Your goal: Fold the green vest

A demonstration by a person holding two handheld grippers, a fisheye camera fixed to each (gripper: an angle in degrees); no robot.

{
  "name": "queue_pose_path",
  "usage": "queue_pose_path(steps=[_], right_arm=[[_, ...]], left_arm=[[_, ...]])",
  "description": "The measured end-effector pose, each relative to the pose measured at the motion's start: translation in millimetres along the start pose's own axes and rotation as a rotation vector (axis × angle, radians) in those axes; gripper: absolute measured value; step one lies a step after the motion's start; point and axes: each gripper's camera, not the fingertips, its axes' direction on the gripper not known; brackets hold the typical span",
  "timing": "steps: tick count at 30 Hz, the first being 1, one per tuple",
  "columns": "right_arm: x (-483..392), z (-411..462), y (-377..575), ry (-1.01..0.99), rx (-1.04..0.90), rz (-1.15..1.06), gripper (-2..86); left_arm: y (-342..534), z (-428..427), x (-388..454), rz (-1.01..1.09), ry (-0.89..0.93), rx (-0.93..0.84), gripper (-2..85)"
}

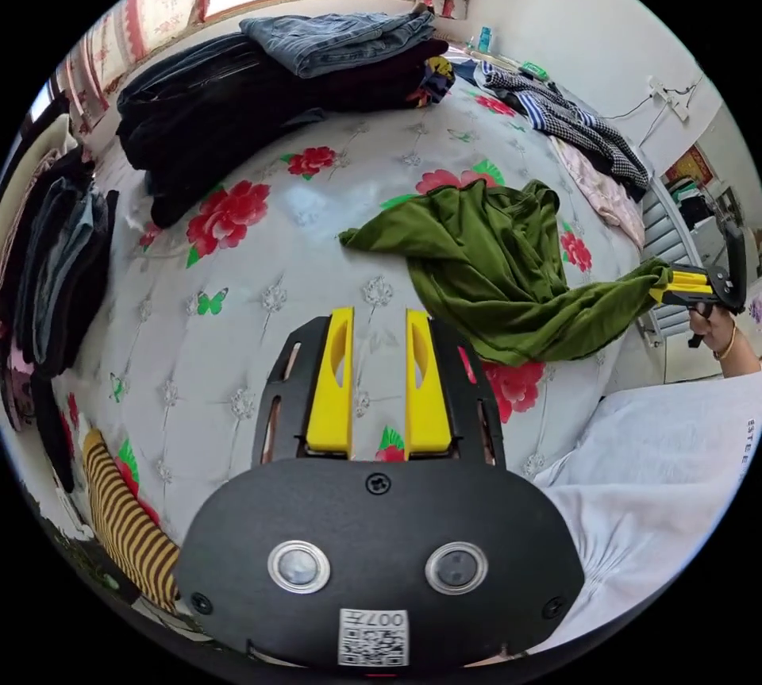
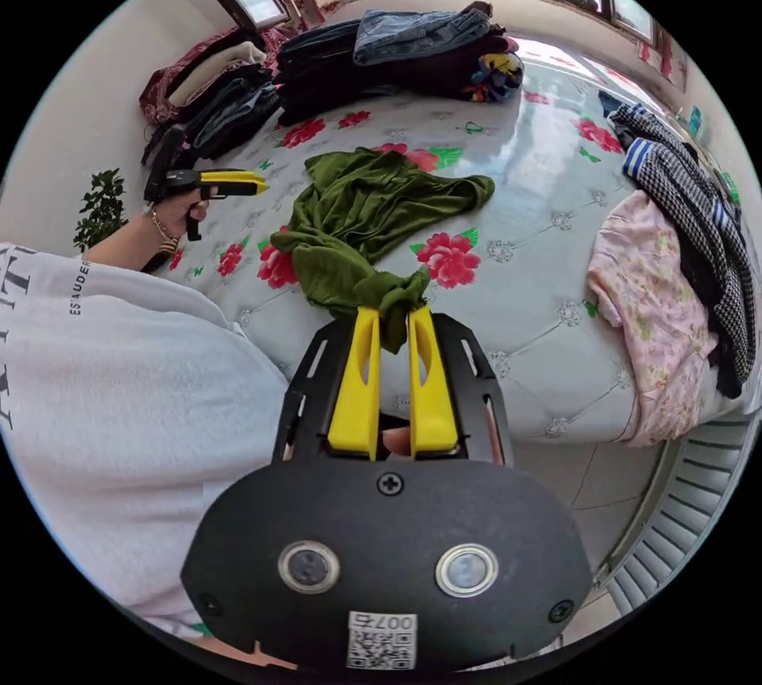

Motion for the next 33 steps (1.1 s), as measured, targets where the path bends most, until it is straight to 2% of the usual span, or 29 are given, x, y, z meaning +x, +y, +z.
queue_pose_path(steps=[5,6,7,8,11,13,17,19,21,23,25,28,33], right_arm=[[-24,30,-6,0.032,-0.006,0.087,8.0],[-27,46,-10,0.035,-0.030,0.099,7.9],[-27,64,-15,0.036,-0.074,0.110,7.1],[-26,72,-17,0.040,-0.094,0.120,6.7],[-16,91,-37,0.049,-0.141,0.150,3.2],[-7,66,-62,0.085,-0.053,0.096,1.4],[4,-1,-110,0.228,0.148,-0.021,0.7],[8,-32,-141,0.231,0.262,-0.075,1.1],[10,-38,-161,0.233,0.324,-0.074,1.6],[11,-29,-177,0.195,0.320,-0.060,2.1],[13,-2,-181,0.071,0.264,-0.036,2.6],[12,36,-162,-0.056,0.163,-0.042,3.0],[6,91,-135,-0.148,-0.024,-0.075,3.8]], left_arm=[[-72,40,10,0.161,-0.132,-0.109,9.3],[-79,47,16,0.223,-0.123,-0.137,7.0],[-81,41,16,0.219,-0.111,-0.064,3.1],[-81,43,16,0.214,-0.117,-0.082,1.2],[-69,24,5,0.229,-0.071,-0.096,-0.4],[-33,-10,-22,0.181,0.022,-0.106,-0.8],[63,-109,-67,0.081,0.197,0.004,-0.9],[120,-171,-93,-0.065,0.377,0.114,-0.9],[154,-194,-109,-0.211,0.418,0.196,-0.9],[174,-190,-119,-0.327,0.438,0.193,-0.9],[189,-174,-130,-0.466,0.487,0.153,-0.9],[200,-169,-144,-0.588,0.581,0.208,-0.8],[191,-187,-176,-0.596,0.619,0.210,-0.8]])
